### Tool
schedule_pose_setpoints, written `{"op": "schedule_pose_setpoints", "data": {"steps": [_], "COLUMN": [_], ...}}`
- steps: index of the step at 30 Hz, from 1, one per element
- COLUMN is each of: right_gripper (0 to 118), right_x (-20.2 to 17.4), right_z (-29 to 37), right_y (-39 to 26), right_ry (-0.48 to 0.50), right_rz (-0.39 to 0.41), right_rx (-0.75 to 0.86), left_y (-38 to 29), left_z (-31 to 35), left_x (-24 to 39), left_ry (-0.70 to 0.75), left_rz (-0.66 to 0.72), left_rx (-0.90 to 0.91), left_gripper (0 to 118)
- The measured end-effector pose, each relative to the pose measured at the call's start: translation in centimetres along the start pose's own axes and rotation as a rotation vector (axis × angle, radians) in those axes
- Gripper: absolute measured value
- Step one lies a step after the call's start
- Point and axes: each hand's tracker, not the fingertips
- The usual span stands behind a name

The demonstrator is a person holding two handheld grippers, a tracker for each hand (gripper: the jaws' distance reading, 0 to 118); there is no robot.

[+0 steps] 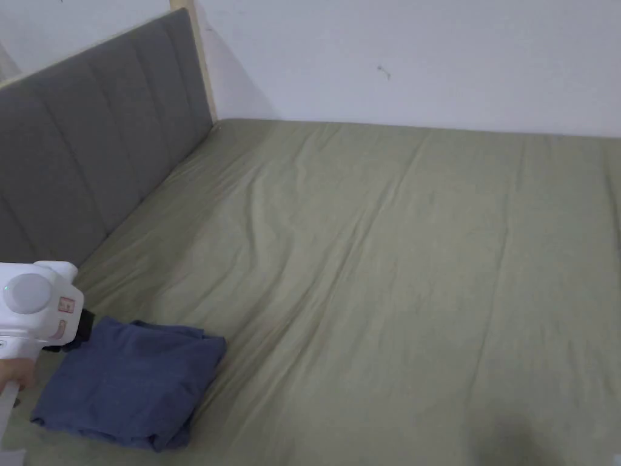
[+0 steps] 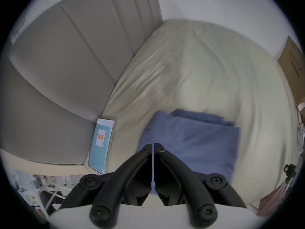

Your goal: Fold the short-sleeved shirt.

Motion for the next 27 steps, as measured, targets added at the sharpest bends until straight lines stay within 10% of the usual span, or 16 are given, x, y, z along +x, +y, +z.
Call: {"op": "schedule_pose_setpoints", "data": {"steps": [12,27], "right_gripper": [0,0], "right_x": [0.7,-1.9], "right_z": [3.4,14.9], "right_y": [0.5,3.2], "right_ry": [0.019,-0.216], "right_rz": [0.014,0.105], "right_rx": [0.143,0.730], "left_y": [-6.3,-9.3], "left_z": [11.2,20.8], "left_x": [14.9,25.4], "left_ry": [-0.194,-0.223], "left_rz": [-0.079,-0.081], "left_rx": [0.271,0.669], "left_gripper": [0,0]}}
